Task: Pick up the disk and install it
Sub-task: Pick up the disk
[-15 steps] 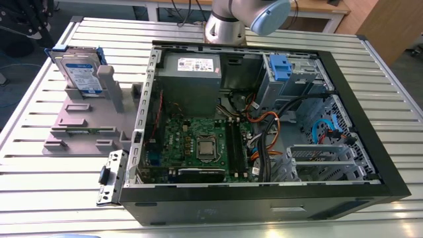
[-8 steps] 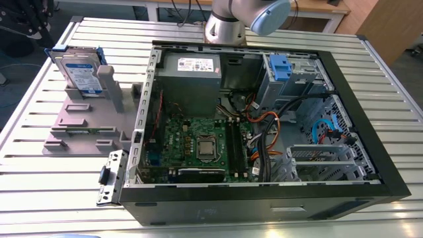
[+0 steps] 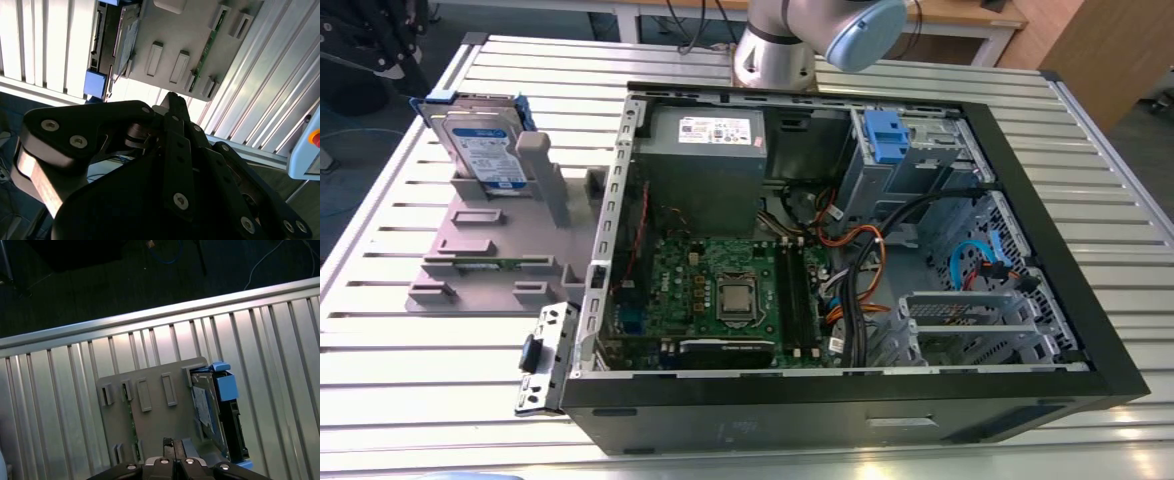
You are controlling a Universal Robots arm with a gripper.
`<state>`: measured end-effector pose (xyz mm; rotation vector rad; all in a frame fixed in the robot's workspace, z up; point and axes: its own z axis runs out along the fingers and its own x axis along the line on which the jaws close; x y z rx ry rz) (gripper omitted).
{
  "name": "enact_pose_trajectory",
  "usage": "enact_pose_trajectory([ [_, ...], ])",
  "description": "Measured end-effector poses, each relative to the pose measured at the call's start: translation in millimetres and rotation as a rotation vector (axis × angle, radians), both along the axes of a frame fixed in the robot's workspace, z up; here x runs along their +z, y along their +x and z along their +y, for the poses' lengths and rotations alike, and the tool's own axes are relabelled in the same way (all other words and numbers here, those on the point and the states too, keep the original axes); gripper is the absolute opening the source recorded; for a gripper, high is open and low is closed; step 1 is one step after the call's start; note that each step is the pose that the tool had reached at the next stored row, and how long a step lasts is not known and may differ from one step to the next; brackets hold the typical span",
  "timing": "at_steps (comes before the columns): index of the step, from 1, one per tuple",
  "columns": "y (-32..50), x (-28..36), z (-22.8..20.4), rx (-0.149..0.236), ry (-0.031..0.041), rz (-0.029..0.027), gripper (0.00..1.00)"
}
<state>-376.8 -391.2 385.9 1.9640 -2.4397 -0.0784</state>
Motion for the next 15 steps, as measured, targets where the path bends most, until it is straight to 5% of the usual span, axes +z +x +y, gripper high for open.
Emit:
enact_pose_trajectory([
  [15, 0.1, 0.0, -0.1, 0.010, 0.0000, 0.0000, 0.11],
])
